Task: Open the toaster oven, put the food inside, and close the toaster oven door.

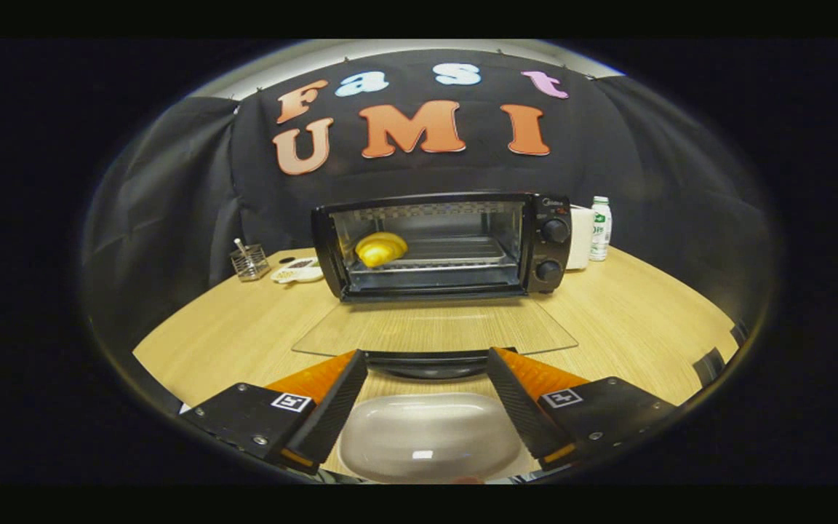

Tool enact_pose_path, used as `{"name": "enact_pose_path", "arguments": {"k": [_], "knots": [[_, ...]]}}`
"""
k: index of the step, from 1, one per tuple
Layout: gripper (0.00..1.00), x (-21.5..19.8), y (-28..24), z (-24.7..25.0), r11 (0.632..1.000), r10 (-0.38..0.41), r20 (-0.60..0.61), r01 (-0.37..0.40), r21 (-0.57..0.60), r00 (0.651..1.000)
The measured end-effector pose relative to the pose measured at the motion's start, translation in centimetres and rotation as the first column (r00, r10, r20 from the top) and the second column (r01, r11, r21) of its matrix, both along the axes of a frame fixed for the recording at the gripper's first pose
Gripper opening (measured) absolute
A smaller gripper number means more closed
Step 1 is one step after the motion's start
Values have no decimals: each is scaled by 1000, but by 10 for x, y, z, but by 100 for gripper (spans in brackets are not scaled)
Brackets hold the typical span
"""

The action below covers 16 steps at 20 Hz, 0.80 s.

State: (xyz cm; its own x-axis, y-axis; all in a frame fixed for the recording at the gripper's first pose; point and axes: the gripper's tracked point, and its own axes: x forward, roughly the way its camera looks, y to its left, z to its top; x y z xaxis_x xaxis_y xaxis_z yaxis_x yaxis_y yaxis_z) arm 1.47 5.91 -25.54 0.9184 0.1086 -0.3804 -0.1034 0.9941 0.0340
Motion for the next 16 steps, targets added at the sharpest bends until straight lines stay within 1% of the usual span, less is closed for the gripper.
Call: {"name": "enact_pose_path", "arguments": {"k": [8, 11, 16], "knots": [[99, 12, -6, -36, 996, -36, -83, 29, -79, 996], [99, 12, -7, -26, 998, -53, -64, 51, -35, 997], [99, 15, -4, 6, 998, -52, 17, 52, -27, 999]]}}
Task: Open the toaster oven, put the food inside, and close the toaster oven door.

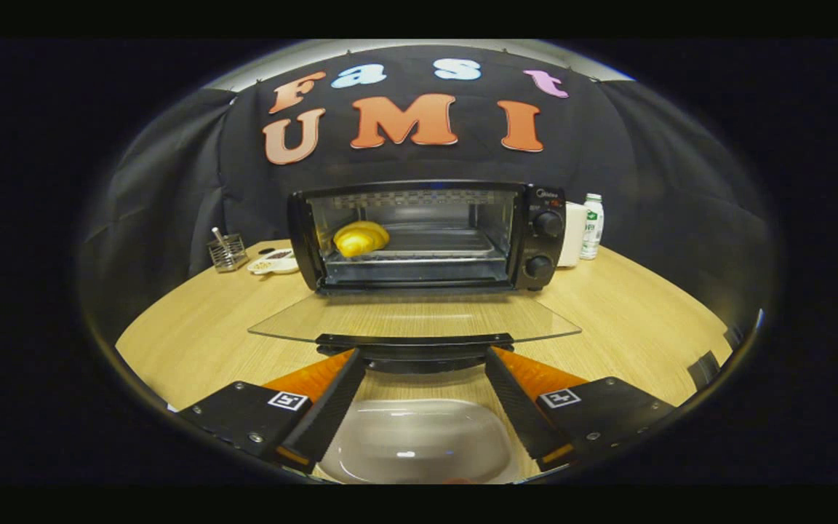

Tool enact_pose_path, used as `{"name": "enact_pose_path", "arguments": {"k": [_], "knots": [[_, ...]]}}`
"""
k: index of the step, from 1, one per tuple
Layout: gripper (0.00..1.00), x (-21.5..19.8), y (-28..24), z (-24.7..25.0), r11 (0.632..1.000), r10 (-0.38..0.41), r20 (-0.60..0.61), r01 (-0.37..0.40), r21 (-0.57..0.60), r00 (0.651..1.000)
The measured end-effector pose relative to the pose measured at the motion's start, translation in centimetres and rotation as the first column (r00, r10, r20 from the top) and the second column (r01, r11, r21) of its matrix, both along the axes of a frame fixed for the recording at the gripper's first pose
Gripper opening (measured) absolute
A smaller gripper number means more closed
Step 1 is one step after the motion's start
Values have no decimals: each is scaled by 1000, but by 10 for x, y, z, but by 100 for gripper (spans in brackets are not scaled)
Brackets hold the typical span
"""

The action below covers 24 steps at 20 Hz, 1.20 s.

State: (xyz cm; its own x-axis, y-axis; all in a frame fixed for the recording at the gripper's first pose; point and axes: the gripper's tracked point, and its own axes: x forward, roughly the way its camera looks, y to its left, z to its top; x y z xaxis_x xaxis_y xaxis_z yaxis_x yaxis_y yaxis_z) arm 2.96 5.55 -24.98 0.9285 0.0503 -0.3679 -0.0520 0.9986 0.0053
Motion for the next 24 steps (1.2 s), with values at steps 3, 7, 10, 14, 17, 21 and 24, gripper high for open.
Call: {"name": "enact_pose_path", "arguments": {"k": [3, 7, 10, 14, 17, 21, 24], "knots": [[100, 6, 2, 19, 1000, -1, 47, 1, 2, 999], [100, 13, 5, 39, 1000, -1, 82, -1, 26, 997], [100, 28, 8, 58, 999, -11, 138, 6, 37, 990], [100, 58, 12, 89, 1000, -13, 220, 8, 26, 975], [100, 75, 16, 105, 1000, -11, 232, 9, 10, 973], [100, 75, 30, 130, 999, 25, 270, -19, -26, 962], [100, 73, 36, 140, 999, 38, 266, -29, -39, 963]]}}
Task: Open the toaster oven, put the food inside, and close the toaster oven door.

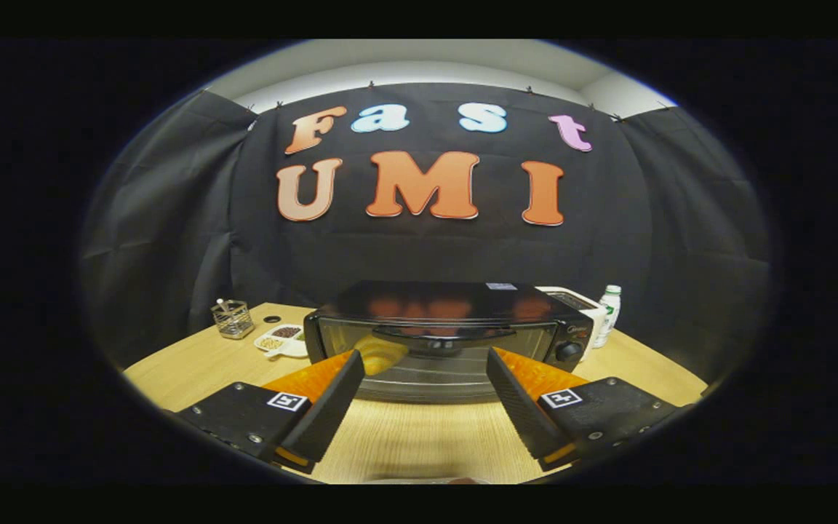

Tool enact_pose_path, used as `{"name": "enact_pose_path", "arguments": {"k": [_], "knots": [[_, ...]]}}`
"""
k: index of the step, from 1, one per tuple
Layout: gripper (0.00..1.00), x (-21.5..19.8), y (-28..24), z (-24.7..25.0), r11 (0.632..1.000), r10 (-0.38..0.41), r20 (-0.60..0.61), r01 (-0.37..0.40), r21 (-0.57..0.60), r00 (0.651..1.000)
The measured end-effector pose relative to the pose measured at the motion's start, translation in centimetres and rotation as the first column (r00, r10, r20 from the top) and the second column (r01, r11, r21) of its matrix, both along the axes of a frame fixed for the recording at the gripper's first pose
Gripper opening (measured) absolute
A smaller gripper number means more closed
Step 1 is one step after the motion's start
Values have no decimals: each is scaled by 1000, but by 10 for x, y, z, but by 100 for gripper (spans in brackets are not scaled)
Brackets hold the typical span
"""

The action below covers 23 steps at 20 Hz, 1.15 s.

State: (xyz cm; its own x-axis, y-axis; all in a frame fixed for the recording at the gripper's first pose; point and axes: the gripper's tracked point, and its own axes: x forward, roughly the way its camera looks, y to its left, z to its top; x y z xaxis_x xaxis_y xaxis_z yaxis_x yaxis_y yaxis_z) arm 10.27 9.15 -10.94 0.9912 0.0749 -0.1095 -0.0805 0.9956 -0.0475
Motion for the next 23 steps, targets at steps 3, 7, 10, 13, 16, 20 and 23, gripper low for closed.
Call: {"name": "enact_pose_path", "arguments": {"k": [3, 7, 10, 13, 16, 20, 23], "knots": [[100, -11, 7, 17, 1000, 20, 6, -20, 10, 1000], [100, -29, 13, 42, 999, 40, 31, -40, 14, 999], [100, -42, 17, 60, 998, 59, 63, -60, 22, 996], [100, -53, 17, 74, 997, 65, 81, -68, 36, 995], [100, -60, 14, 83, 996, 66, 96, -71, 53, 993], [100, -66, 2, 88, 998, 35, 110, -41, 46, 993], [100, -71, -2, 85, 998, 32, 105, -38, 50, 994]]}}
